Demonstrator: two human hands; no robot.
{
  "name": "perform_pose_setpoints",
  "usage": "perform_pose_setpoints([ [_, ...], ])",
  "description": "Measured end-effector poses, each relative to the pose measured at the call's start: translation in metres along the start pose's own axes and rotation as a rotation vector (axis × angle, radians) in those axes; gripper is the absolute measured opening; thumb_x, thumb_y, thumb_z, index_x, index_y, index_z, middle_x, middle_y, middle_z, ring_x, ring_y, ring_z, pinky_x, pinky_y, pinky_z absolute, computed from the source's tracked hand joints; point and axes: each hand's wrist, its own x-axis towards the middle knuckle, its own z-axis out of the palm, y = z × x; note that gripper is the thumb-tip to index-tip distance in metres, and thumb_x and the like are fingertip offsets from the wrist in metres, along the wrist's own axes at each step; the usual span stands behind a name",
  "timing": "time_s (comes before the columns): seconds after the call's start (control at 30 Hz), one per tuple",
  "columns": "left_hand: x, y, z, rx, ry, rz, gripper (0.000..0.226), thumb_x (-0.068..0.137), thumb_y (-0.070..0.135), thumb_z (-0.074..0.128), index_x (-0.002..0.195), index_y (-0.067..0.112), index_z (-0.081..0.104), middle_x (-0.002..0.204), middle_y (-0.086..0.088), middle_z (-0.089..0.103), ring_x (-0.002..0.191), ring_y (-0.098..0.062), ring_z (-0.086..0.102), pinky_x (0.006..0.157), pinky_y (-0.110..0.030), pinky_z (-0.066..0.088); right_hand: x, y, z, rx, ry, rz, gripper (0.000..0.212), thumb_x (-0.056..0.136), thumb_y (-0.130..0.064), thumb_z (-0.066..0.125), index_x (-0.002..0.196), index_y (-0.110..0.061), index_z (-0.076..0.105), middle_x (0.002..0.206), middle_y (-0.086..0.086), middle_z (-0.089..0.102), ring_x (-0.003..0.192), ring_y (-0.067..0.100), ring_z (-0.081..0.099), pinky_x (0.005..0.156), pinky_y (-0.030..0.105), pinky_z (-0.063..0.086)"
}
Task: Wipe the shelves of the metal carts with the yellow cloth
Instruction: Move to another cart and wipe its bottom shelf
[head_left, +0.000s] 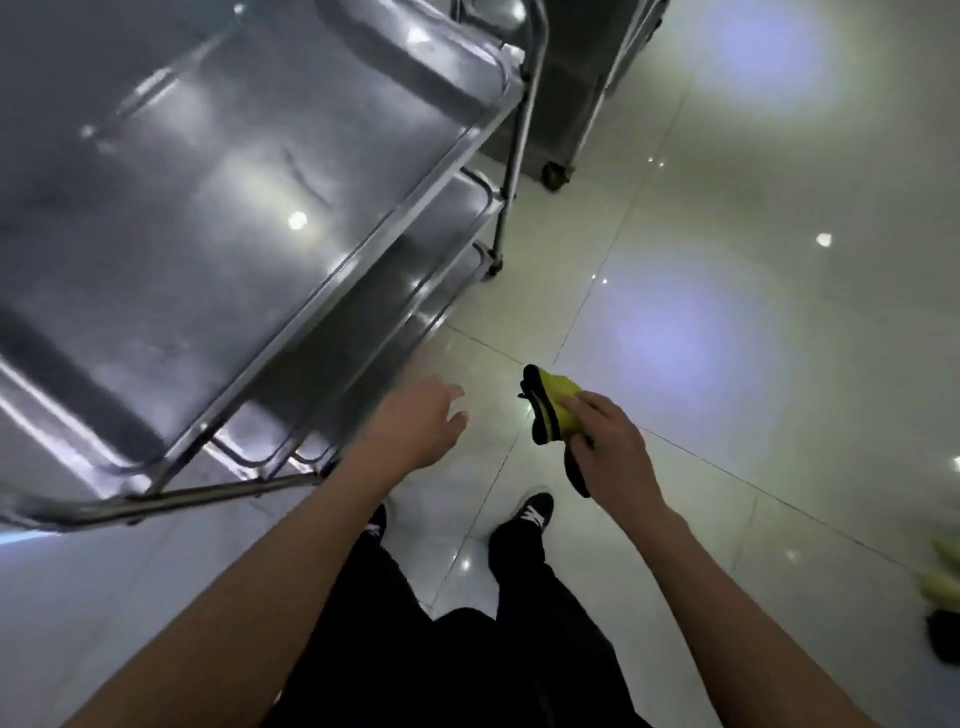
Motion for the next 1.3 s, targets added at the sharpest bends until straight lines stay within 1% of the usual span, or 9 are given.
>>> perform_pose_setpoints([
  [0.07,-0.011,-0.001,0.021,-0.061,0.003,-0.118,0.047,0.098,0.046,0.049,0.143,0.028,0.051,0.143,-0.002,0.053,0.128,-0.023,0.052,0.106,-0.038,0.043,0.015,0.015,-0.002,-0.012,-0.087,-0.064,0.052,0.087,0.007,0.054,0.133,-0.015,0.061,0.137,0.008,0.055,0.124,0.027,0.051,0.102,0.033,0.042],
  [0.23,-0.057,-0.010,0.073,-0.238,0.033,-0.379,0.047,0.100,0.044,0.048,0.145,0.029,0.049,0.148,0.001,0.049,0.135,-0.021,0.043,0.111,-0.040,0.036,0.046,0.029,0.019,-0.016,-0.263,-0.165,0.052,0.085,0.006,0.052,0.131,-0.016,0.063,0.137,0.004,0.055,0.123,0.024,0.052,0.102,0.039,0.045],
  [0.37,-0.104,-0.026,0.112,-0.346,0.059,-0.565,0.046,0.101,0.045,0.046,0.144,0.030,0.050,0.145,0.002,0.052,0.132,-0.021,0.048,0.109,-0.041,0.039,0.054,0.022,0.055,-0.058,-0.424,-0.275,0.052,0.084,0.003,0.052,0.130,-0.019,0.063,0.136,0.000,0.055,0.121,0.022,0.054,0.099,0.040,0.048],
  [0.5,-0.132,-0.040,0.149,-0.438,0.085,-0.670,0.044,0.100,0.045,0.049,0.141,0.030,0.053,0.138,0.002,0.058,0.124,-0.021,0.054,0.104,-0.041,0.044,0.058,0.017,0.093,-0.080,-0.538,-0.395,0.053,0.084,0.006,0.054,0.131,-0.017,0.062,0.135,0.003,0.056,0.120,0.024,0.055,0.100,0.045,0.048],
  [0.73,-0.132,-0.075,0.206,-0.463,0.155,-0.690,0.043,0.100,0.045,0.050,0.140,0.031,0.053,0.138,0.004,0.057,0.123,-0.020,0.055,0.098,-0.038,0.045,0.067,0.019,0.171,-0.157,-0.573,-0.531,0.052,0.084,0.005,0.055,0.131,-0.017,0.062,0.133,0.003,0.057,0.115,0.024,0.057,0.100,0.040,0.048],
  [0.93,-0.064,-0.133,0.275,-0.463,0.277,-0.678,0.043,0.099,0.045,0.050,0.140,0.031,0.054,0.140,0.005,0.056,0.129,-0.019,0.048,0.102,-0.040,0.043,0.104,0.050,0.287,-0.126,-0.550,-0.552,0.052,0.081,0.005,0.055,0.126,-0.019,0.064,0.126,-0.001,0.061,0.111,0.020,0.058,0.100,0.038,0.048],
  [1.07,-0.015,-0.166,0.328,-0.468,0.360,-0.700,0.043,0.099,0.044,0.052,0.140,0.030,0.055,0.138,0.004,0.058,0.126,-0.019,0.050,0.100,-0.037,0.043,0.134,0.069,0.365,-0.084,-0.551,-0.667,0.049,0.082,0.007,0.056,0.123,-0.018,0.066,0.116,0.001,0.064,0.104,0.020,0.060,0.093,0.039,0.051],
  [1.2,0.026,-0.206,0.375,-0.425,0.381,-0.718,0.044,0.099,0.045,0.050,0.141,0.033,0.052,0.137,0.006,0.057,0.126,-0.019,0.051,0.095,-0.035,0.042,0.166,0.083,0.438,-0.143,-0.555,-0.750,0.049,0.088,-0.002,0.056,0.129,-0.027,0.061,0.119,-0.001,0.061,0.104,0.018,0.059,0.092,0.040,0.051],
  [1.3,0.047,-0.233,0.403,-0.394,0.403,-0.734,0.044,0.099,0.043,0.050,0.142,0.032,0.051,0.139,0.005,0.056,0.126,-0.020,0.051,0.094,-0.037,0.044,0.186,0.087,0.486,-0.150,-0.542,-0.809,0.049,0.085,-0.004,0.057,0.128,-0.029,0.062,0.107,-0.001,0.061,0.094,0.019,0.058,0.080,0.035,0.050],
])
